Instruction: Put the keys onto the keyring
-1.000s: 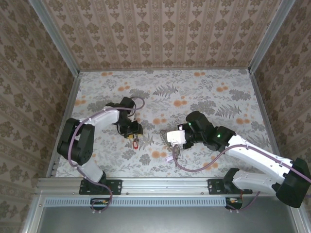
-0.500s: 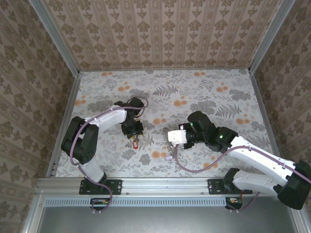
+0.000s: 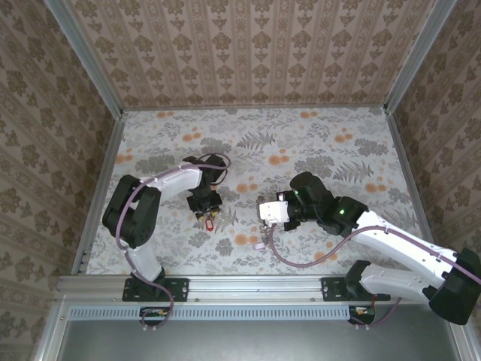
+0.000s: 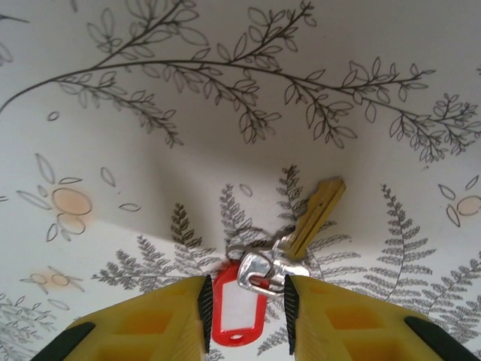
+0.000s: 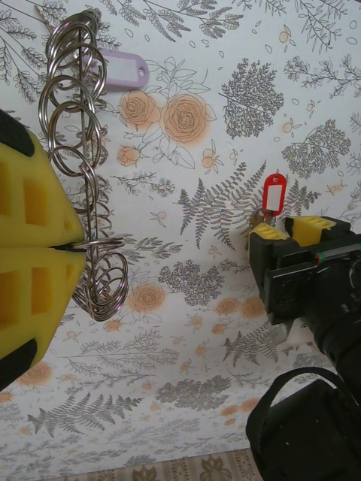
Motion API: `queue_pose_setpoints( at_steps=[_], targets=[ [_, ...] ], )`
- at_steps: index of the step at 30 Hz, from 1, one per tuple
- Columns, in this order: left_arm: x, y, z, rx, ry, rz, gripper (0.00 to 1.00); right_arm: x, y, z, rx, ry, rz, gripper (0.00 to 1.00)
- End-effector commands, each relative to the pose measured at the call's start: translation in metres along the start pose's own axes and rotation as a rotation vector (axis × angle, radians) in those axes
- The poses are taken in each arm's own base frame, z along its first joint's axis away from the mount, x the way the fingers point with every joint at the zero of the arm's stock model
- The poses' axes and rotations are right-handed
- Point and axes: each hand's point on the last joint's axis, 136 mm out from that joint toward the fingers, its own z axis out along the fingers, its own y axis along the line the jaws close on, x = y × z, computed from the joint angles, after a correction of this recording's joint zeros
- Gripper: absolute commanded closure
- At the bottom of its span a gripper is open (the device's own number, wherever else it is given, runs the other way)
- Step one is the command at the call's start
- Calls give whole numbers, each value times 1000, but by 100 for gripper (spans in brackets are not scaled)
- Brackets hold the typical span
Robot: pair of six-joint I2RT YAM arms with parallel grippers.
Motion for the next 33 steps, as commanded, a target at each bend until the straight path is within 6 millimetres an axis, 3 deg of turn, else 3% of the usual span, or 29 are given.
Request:
queue_pose_setpoints(
  at_steps=[1, 12, 26, 33],
  targets=[
    [0, -5, -3, 9, 12, -20, 67, -13, -17, -9, 62, -45, 0, 100],
    [2, -6, 6, -8, 52, -12, 72, -16, -19, -15, 82, -56, 4, 100],
    [1, 10, -3, -50, 5, -49, 80, -14, -17, -18, 90, -58, 15, 100],
    [1, 8, -7, -25, -14, -42, 87, -14, -16, -18, 90, -58, 18, 100]
  ],
)
